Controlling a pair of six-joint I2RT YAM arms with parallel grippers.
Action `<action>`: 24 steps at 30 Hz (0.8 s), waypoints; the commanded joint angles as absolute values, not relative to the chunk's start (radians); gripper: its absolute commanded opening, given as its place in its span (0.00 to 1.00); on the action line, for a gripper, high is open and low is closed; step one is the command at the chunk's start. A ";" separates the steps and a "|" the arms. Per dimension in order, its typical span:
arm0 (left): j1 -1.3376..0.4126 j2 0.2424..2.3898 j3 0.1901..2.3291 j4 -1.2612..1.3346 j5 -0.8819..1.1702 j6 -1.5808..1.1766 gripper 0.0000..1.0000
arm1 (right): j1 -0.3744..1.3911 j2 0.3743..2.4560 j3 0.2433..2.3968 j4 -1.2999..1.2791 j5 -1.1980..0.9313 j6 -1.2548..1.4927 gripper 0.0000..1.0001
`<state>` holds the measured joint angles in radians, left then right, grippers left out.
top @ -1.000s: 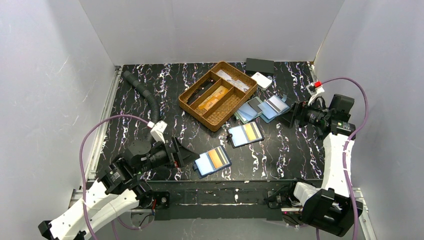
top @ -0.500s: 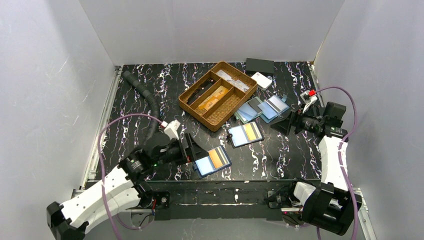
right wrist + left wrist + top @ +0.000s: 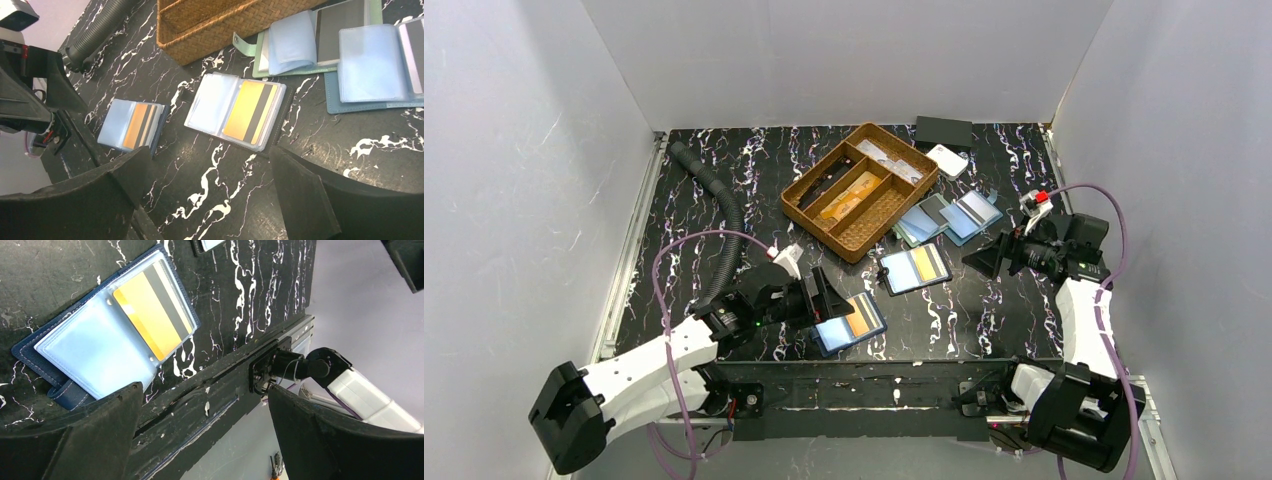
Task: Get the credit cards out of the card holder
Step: Reset both arms
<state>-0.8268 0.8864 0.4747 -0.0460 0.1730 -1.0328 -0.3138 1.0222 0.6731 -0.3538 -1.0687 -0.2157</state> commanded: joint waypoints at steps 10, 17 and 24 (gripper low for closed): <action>-0.834 0.992 0.462 0.039 0.136 -1.047 0.91 | -0.191 1.180 0.878 -0.580 -0.976 -0.364 0.98; -0.835 0.974 0.438 0.044 0.099 -1.043 0.88 | 0.167 1.238 0.946 -0.628 -0.776 -0.432 0.97; -0.839 0.916 0.397 0.059 0.040 -1.056 0.85 | 0.369 1.263 0.878 -0.496 -0.871 -0.357 0.93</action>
<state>-0.8318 0.9508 0.4164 0.0494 0.0963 -1.0546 0.3210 1.2598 0.9051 -0.5865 -0.8135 -0.3988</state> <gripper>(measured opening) 0.867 0.943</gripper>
